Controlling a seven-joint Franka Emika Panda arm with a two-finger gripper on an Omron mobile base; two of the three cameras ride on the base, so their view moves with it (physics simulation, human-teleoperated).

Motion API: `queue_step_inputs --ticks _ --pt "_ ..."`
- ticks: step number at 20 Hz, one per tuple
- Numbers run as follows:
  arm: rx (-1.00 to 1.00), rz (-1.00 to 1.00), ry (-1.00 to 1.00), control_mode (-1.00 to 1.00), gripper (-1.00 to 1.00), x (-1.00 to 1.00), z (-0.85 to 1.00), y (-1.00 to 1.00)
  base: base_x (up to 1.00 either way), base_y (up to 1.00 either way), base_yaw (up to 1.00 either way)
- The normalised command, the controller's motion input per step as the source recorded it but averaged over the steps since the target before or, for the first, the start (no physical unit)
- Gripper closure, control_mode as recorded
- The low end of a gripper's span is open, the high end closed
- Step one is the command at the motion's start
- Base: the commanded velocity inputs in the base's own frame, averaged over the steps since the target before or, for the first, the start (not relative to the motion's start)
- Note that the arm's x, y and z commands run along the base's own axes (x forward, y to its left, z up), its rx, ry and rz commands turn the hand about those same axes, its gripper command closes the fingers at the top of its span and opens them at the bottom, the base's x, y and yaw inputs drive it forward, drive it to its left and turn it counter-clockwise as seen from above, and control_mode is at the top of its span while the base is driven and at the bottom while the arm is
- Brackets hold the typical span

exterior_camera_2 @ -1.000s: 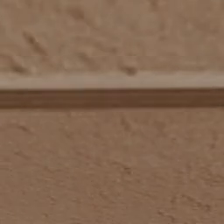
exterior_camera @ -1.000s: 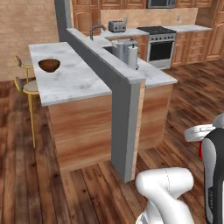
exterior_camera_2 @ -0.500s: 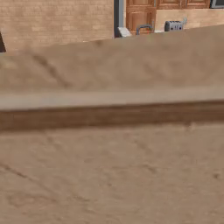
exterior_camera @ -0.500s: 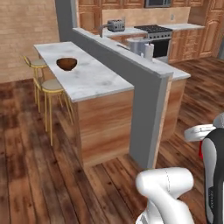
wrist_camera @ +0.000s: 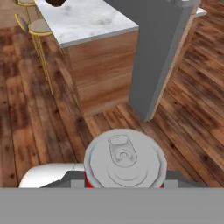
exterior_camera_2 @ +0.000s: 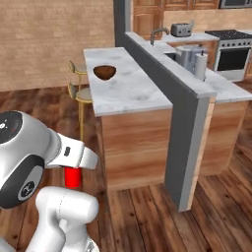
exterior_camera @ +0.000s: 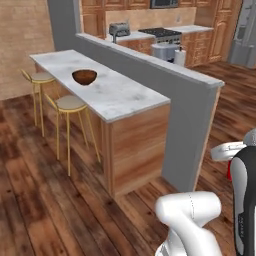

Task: Open the fridge, grab two sodas, and place both sodas inside the bowl with ice on the dining counter.

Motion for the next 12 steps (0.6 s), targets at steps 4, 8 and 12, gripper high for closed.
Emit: queue_step_inputs --ticks 4,8,12 --pt "0.00 0.00 0.00 1.00 1.00 0.00 0.00 0.00 0.43 1.00 -0.31" --pt "0.00 0.00 0.00 1.00 1.00 0.00 0.00 0.00 0.55 1.00 -0.32" --pt "0.00 0.00 0.00 1.00 1.00 0.00 0.00 0.00 0.58 1.00 -0.32"
